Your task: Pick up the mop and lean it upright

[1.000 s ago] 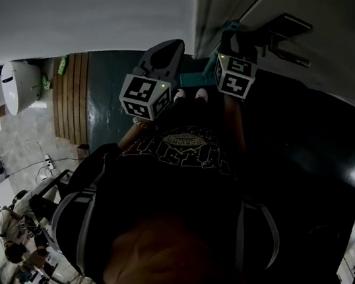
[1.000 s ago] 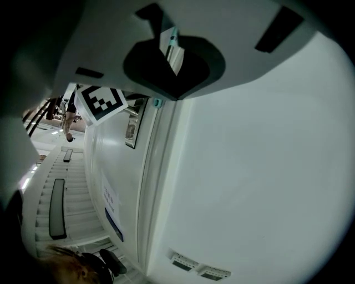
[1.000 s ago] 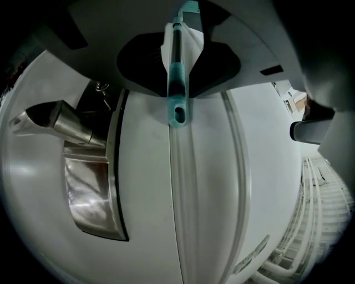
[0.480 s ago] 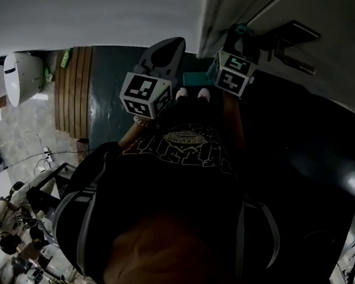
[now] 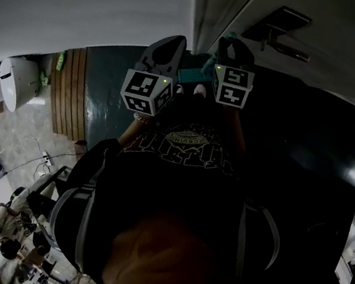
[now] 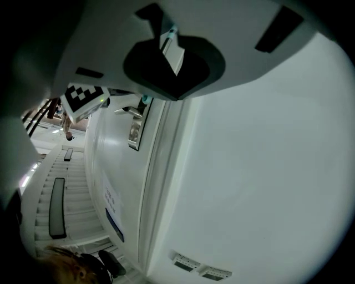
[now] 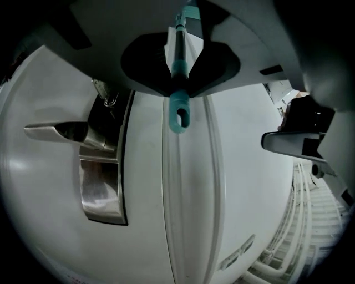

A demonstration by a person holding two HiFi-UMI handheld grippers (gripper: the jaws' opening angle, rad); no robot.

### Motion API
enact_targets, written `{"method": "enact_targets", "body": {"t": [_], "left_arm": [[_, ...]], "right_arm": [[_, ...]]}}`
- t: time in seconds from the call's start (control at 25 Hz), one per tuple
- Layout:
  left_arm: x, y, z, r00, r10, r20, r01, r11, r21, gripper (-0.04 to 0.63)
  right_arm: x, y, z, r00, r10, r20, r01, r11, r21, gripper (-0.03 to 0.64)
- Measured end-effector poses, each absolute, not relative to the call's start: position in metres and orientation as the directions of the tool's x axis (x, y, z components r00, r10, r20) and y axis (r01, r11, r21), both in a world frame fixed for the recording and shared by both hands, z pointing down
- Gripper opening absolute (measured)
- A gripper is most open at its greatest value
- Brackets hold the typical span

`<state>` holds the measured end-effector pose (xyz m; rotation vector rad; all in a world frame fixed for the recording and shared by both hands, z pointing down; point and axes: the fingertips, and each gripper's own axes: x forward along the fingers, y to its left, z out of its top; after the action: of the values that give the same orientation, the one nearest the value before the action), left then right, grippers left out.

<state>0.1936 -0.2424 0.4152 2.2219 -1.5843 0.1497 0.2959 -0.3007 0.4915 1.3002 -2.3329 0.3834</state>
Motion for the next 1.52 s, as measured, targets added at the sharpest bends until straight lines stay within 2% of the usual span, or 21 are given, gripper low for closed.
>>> {"method": "enact_targets", "body": {"t": [0.56,1.28,1.52], "left_arm": [[0.239,-0.230,0.416,0.432,-0.848,0.306,-0.894,-0.360,0.266,0.046],[0.239,-0.226,0.422,0.421,-0.853,0.308,-0.898,-0.345,0.273,0.046],[0.235,-0.228,0.423,0.410,-0.860,0.305,-0.902,-0.331,0.278,0.046]], "right_arm": [[0.308,-0.243,0.485,-0.508,-0.705,0.496,-0.824,0.566,-0.039,0.115],[0.314,-0.238,0.488,-0.520,-0.712,0.472,-0.823,0.565,-0.055,0.110],[0.315,-0.233,0.459,-0.550,-0.701,0.454,-0.801,0.596,-0.051,0.110]]}}
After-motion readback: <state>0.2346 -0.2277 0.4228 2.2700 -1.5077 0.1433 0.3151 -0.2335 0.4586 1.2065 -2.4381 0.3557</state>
